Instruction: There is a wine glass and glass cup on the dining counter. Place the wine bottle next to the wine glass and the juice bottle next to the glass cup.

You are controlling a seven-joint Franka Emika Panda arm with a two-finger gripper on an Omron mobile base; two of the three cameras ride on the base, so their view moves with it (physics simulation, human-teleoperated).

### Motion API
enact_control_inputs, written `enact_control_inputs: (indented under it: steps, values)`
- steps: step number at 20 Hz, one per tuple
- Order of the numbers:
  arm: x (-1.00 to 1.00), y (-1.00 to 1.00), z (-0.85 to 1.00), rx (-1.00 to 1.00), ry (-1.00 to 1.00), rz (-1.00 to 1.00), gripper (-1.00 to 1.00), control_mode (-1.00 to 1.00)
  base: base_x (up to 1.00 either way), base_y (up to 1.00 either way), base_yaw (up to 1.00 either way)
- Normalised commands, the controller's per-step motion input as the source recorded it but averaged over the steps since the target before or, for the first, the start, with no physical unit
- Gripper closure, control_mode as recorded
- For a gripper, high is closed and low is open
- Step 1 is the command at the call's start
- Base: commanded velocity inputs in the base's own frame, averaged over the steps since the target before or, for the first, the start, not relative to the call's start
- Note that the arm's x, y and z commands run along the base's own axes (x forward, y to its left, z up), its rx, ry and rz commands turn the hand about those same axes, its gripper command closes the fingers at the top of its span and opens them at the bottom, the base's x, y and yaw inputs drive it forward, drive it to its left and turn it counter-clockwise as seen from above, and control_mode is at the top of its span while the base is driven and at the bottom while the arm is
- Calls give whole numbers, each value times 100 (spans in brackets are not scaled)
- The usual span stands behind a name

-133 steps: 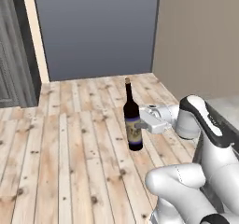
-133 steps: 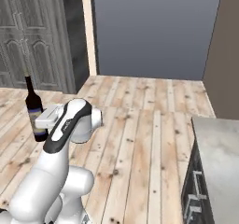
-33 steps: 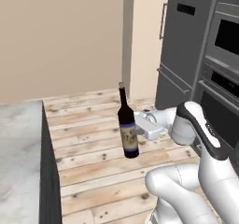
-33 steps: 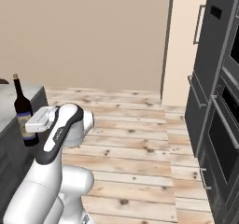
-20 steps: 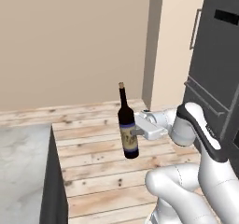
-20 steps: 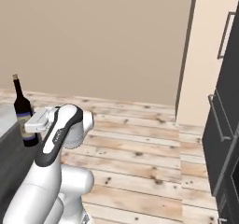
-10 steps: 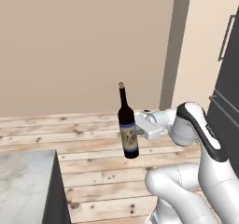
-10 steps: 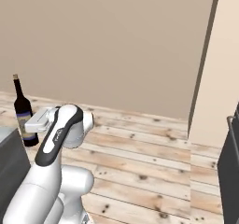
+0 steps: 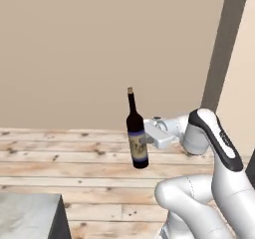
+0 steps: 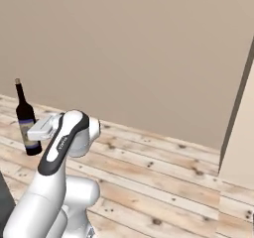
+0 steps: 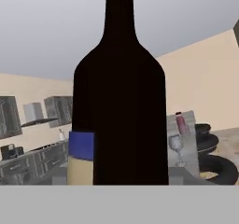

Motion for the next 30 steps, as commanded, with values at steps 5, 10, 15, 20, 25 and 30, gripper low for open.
enact_control_inputs:
  steps: [5, 10, 15, 20, 25, 30]
  values:
    - [0, 0, 0, 0, 0, 0, 100, 100, 75, -14, 39]
    - [0, 0, 0, 0, 0, 0, 100, 100, 75, -15, 38]
    - [0, 0, 0, 0, 0, 0, 100, 100, 72, -12, 44]
    - [0, 0, 0, 0, 0, 0, 100, 100, 67, -14, 46]
    - [0, 0, 0, 0, 0, 0, 100, 100, 62, -8, 55]
    - [0, 0, 0, 0, 0, 0, 100, 100, 60, -10, 55]
